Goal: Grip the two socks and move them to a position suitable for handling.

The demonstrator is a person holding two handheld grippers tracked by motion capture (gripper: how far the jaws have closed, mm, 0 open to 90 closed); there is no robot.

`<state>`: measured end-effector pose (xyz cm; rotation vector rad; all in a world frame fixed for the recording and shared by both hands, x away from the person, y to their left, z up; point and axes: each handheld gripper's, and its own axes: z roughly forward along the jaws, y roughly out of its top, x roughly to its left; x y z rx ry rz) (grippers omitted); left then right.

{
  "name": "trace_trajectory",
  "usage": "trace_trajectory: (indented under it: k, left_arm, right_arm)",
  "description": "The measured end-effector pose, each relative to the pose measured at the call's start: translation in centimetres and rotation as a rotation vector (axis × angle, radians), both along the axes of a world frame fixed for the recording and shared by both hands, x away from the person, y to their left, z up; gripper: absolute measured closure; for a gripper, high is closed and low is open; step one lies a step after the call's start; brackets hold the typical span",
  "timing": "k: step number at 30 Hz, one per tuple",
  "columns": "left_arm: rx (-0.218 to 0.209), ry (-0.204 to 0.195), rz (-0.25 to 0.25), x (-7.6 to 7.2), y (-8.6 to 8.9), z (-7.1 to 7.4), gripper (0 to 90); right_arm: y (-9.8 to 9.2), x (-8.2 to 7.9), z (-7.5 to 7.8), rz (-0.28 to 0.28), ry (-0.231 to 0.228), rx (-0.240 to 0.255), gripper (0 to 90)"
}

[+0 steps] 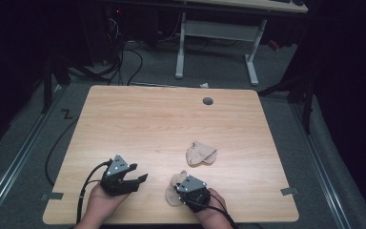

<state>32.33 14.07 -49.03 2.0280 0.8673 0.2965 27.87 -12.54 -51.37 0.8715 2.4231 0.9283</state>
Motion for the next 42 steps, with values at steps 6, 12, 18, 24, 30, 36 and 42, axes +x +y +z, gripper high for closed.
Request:
trace_trajectory:
  k: [6, 12, 18, 24, 30, 36, 42]
  left_arm:
    - [0.028, 0.008, -0.063, -0.8, -2.5, -0.3, 46.8]
    - [0.054, 0.031, -0.181, -2.4, -6.5, -1.5, 61.3]
    - [0.111, 0.048, -0.261, -3.0, -10.1, -3.0, 77.7]
    - [0.147, 0.065, -0.274, -2.6, -9.8, -3.3, 83.5]
    - [0.148, 0.098, -0.266, -2.3, -8.1, -3.2, 83.8]
    - [0.176, 0.093, -0.243, -1.7, -6.8, -3.0, 83.7]
    - [0.206, 0.072, -0.242, -1.7, -6.7, -2.9, 82.5]
  right_arm:
    - [-0.8, -0.2, 1.1, -0.021, -0.045, 0.043, 84.3]
    - [-2.1, 0.1, 1.8, -0.069, -0.050, 0.107, 84.2]
    - [-2.9, 0.2, 1.8, -0.081, -0.054, 0.121, 84.2]
    - [-3.9, 0.0, 2.3, -0.107, -0.076, 0.137, 84.2]
    - [-5.8, 0.2, 2.2, -0.164, -0.069, 0.155, 84.2]
    - [-7.3, -0.2, 1.4, -0.193, -0.034, 0.123, 83.9]
    - [-8.2, -0.5, 1.0, -0.212, -0.025, 0.098, 74.9]
